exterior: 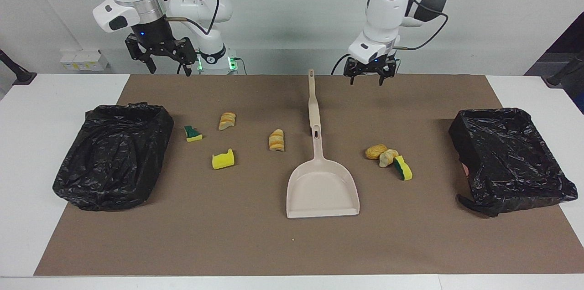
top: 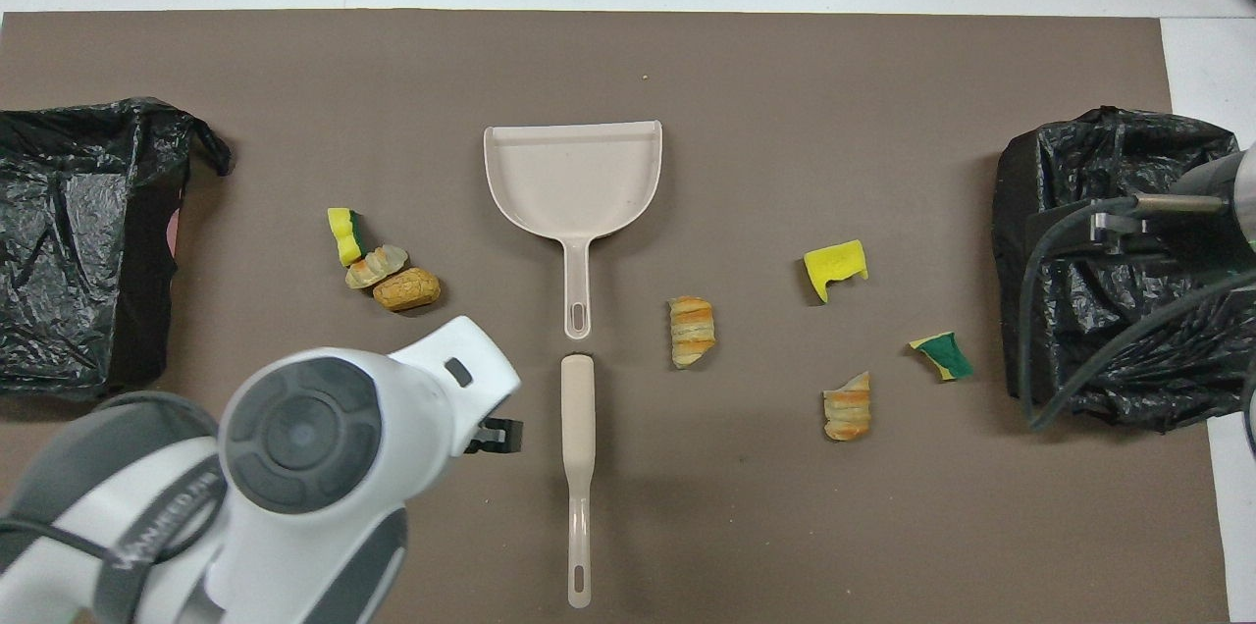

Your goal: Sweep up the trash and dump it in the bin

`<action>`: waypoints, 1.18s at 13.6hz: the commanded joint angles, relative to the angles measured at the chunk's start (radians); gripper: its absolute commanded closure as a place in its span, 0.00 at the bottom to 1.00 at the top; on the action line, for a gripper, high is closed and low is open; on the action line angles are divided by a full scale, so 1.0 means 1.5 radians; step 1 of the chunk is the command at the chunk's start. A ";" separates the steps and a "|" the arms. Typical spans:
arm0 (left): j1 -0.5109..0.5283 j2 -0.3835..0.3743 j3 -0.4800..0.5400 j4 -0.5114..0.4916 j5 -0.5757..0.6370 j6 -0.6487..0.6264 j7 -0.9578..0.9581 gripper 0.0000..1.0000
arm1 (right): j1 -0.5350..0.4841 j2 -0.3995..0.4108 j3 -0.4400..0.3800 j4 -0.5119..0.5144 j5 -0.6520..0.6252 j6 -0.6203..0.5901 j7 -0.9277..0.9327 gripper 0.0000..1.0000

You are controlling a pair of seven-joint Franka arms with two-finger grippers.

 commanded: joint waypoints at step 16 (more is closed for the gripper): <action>-0.225 0.081 0.015 -0.169 -0.006 0.246 -0.206 1.00 | 0.173 0.283 0.001 0.091 -0.065 0.267 0.184 0.00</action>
